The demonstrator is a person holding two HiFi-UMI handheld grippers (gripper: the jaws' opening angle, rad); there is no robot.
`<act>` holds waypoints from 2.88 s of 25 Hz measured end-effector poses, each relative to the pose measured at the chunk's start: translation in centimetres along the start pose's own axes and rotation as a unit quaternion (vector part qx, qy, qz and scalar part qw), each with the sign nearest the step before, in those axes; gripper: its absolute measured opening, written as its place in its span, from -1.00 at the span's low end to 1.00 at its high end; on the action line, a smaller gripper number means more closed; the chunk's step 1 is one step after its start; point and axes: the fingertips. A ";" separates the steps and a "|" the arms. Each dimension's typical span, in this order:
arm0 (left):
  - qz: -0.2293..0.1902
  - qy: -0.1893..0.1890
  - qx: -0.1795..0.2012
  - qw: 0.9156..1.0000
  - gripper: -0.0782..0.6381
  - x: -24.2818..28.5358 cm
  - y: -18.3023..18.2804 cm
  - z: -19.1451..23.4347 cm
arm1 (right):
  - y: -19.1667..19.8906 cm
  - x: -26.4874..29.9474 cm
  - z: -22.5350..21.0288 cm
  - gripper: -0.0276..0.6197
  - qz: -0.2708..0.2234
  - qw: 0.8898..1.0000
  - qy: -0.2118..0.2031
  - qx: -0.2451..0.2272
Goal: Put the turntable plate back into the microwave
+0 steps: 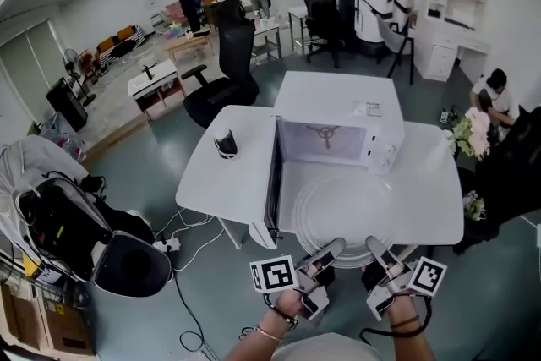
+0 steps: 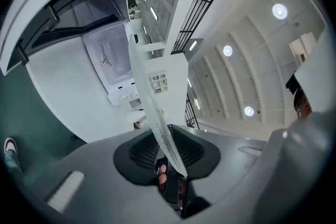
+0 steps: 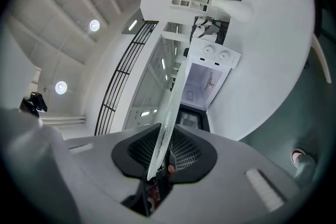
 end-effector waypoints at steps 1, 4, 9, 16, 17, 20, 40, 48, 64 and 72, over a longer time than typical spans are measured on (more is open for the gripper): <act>0.002 0.000 -0.006 1.000 -0.59 0.5 -0.4 0.4 | -0.6 0.3 -0.3 -0.72 0.000 1.000 0.001 0.000; 0.007 0.001 -0.012 1.000 -0.59 2.0 -1.7 1.6 | -2.3 1.5 -1.4 -0.72 -0.001 1.000 0.004 0.004; 0.011 -0.011 -0.011 1.000 -0.58 4.0 -4.0 3.9 | -4.6 3.9 -3.1 -0.72 0.003 1.000 -0.001 0.016; 0.025 -0.046 0.012 0.999 -0.55 5.8 -5.7 8.3 | -6.7 7.0 -6.8 -0.72 0.023 0.999 -0.003 0.026; 0.027 -0.051 0.015 0.998 -0.55 6.0 -5.9 8.8 | -7.0 7.3 -7.3 -0.72 0.026 0.999 -0.004 0.028; 0.041 -0.053 0.034 0.997 -0.53 7.1 -6.4 9.8 | -7.9 7.9 -8.6 -0.72 0.030 0.999 -0.009 0.033; 0.029 -0.097 0.038 0.994 -0.49 8.7 -7.6 15.2 | -9.7 11.4 -13.9 -0.76 0.078 0.991 -0.031 0.105; 0.012 -0.116 0.050 0.992 -0.49 8.1 -8.6 16.3 | -9.5 12.9 -15.0 -0.78 0.078 0.986 -0.051 0.135; 0.010 -0.162 0.126 0.979 -0.32 7.5 -10.0 18.7 | -8.9 15.5 -16.4 -0.78 0.068 0.982 -0.067 0.160; 0.014 -0.206 0.193 0.959 -0.09 6.9 -10.6 19.0 | -9.0 16.5 -16.3 -0.78 0.066 0.983 -0.076 0.155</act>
Point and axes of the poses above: the fingertips, and each gripper's own axes: x forward along the fingers, z to its left, y out of its underside, and after that the axes turned 5 degrees about z, right-handed
